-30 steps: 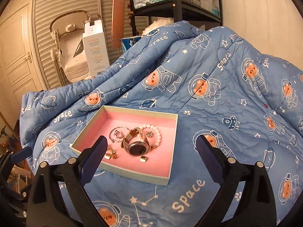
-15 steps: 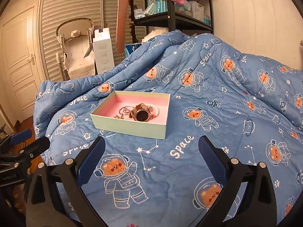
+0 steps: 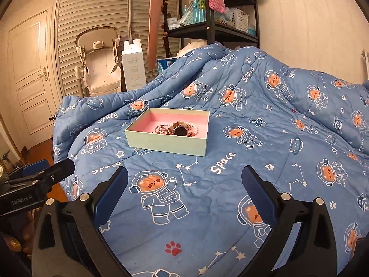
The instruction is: Organize jewelry
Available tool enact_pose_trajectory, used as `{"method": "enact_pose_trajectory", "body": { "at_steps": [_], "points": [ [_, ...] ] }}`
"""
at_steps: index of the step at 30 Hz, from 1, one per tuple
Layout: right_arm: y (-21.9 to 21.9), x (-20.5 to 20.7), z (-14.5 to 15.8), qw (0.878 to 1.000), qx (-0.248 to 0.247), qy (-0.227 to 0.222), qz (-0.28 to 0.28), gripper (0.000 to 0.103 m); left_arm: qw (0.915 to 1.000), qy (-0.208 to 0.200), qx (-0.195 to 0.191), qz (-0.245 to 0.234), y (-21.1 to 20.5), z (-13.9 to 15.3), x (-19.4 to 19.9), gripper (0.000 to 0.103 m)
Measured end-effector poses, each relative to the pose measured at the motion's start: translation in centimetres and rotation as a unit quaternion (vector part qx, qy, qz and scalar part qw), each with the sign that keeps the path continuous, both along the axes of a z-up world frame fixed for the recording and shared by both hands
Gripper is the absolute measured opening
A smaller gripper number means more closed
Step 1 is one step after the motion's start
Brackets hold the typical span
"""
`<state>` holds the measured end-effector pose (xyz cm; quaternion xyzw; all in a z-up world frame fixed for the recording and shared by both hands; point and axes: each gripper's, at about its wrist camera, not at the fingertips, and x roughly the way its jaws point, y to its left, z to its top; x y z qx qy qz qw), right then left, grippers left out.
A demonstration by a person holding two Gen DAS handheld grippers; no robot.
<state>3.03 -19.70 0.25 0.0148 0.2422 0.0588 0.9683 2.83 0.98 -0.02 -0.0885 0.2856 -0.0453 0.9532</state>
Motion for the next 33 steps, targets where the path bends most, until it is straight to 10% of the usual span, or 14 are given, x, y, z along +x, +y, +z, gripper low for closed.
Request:
{"method": "enact_pose_trajectory", "body": {
  "at_steps": [33],
  "points": [
    [-0.6, -1.3, 0.6, 1.000, 0.006, -0.016, -0.007, 0.097, 0.9997, -0.015, 0.009, 0.016, 0.2, 0.6, -1.4, 0.096]
  ]
}}
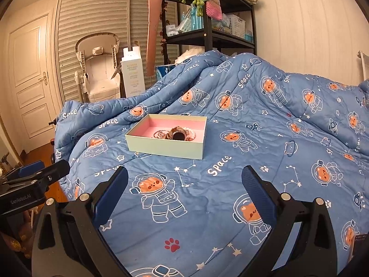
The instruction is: Organize jewelry
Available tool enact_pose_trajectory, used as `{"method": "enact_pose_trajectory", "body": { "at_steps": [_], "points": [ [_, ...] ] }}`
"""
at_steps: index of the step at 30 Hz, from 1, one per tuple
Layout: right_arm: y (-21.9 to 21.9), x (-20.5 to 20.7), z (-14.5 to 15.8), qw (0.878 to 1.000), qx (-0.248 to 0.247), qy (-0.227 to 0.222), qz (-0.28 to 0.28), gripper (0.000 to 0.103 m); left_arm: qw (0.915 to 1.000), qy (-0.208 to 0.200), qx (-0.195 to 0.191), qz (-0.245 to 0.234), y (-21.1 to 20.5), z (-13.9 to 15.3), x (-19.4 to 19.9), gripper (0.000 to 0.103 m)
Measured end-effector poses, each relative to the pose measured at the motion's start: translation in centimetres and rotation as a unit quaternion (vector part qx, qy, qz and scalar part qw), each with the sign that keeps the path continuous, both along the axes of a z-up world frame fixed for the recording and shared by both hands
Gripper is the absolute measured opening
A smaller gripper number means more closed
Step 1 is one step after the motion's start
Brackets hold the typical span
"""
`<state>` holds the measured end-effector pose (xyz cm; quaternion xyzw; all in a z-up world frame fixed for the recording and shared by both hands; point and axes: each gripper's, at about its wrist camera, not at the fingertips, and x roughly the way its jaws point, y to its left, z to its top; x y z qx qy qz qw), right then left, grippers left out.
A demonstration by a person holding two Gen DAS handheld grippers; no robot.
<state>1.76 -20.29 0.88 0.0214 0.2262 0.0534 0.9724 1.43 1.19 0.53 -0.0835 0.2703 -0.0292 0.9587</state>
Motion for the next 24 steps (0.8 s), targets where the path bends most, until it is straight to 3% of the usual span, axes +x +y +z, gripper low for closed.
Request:
{"method": "enact_pose_trajectory", "body": {
  "at_steps": [24],
  "points": [
    [0.01, 0.00, -0.19, 1.000, 0.002, 0.006, -0.006, 0.097, 1.0000, 0.009, -0.001, -0.005, -0.08, -0.43, 0.20, 0.096]
  ]
}}
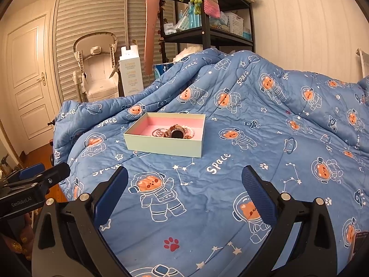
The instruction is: Organize jewelry
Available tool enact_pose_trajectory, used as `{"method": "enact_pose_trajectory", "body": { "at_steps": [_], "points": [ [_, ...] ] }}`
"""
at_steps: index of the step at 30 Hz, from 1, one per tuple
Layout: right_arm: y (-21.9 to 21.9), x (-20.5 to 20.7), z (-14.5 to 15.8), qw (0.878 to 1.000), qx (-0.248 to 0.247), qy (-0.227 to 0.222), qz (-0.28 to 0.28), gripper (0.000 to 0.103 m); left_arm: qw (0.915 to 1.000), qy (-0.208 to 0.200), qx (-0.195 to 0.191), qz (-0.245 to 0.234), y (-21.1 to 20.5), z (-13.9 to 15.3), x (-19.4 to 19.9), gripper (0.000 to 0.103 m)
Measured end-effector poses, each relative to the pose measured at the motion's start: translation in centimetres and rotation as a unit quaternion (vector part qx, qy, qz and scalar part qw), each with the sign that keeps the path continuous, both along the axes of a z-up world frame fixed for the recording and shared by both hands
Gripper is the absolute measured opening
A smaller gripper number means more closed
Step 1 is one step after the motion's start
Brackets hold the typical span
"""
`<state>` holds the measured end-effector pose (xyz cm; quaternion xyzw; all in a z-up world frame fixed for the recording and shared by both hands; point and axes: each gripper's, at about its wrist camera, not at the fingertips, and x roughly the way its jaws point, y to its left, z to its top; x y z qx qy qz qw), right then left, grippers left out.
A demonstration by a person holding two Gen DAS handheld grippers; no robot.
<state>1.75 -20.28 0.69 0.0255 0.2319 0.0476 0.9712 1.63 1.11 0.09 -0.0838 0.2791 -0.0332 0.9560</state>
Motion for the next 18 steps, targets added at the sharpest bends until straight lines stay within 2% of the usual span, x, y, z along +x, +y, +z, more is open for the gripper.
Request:
{"method": "enact_pose_trajectory", "body": {
  "at_steps": [18],
  "points": [
    [0.20, 0.03, -0.21, 1.000, -0.003, 0.002, 0.003, 0.097, 1.0000, 0.001, -0.002, 0.002, 0.09, -0.02, 0.02, 0.096]
  ]
}}
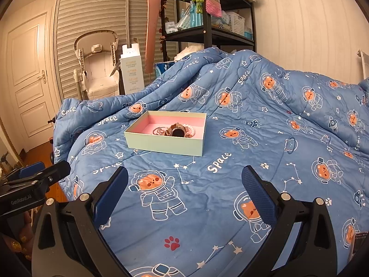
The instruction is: Organize jewelry
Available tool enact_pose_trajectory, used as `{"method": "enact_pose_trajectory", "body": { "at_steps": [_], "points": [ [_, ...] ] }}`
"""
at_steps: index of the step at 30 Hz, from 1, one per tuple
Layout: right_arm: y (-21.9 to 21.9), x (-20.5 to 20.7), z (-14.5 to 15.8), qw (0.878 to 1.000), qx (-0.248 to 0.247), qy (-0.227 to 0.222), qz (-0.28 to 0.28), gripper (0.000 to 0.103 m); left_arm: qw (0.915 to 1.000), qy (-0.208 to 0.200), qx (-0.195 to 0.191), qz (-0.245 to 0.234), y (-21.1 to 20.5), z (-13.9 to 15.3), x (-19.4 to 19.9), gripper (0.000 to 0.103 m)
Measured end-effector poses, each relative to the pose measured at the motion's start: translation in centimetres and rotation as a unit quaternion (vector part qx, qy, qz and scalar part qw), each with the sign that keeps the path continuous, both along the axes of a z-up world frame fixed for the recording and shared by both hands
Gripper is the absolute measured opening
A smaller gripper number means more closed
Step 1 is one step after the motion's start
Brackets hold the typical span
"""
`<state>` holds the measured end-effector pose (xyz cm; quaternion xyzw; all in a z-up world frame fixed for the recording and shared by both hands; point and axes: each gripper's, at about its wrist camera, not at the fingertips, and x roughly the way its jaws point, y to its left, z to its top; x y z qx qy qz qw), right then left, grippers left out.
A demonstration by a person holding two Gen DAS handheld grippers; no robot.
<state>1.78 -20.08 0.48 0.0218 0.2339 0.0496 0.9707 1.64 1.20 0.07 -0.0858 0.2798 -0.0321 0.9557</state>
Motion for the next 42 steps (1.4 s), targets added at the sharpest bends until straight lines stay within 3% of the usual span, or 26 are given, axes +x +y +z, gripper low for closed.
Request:
{"method": "enact_pose_trajectory", "body": {
  "at_steps": [42],
  "points": [
    [0.62, 0.02, 0.01, 1.000, -0.007, 0.001, 0.012, 0.097, 0.9998, 0.007, 0.012, 0.012, -0.43, -0.51, -0.09, 0.096]
  ]
}}
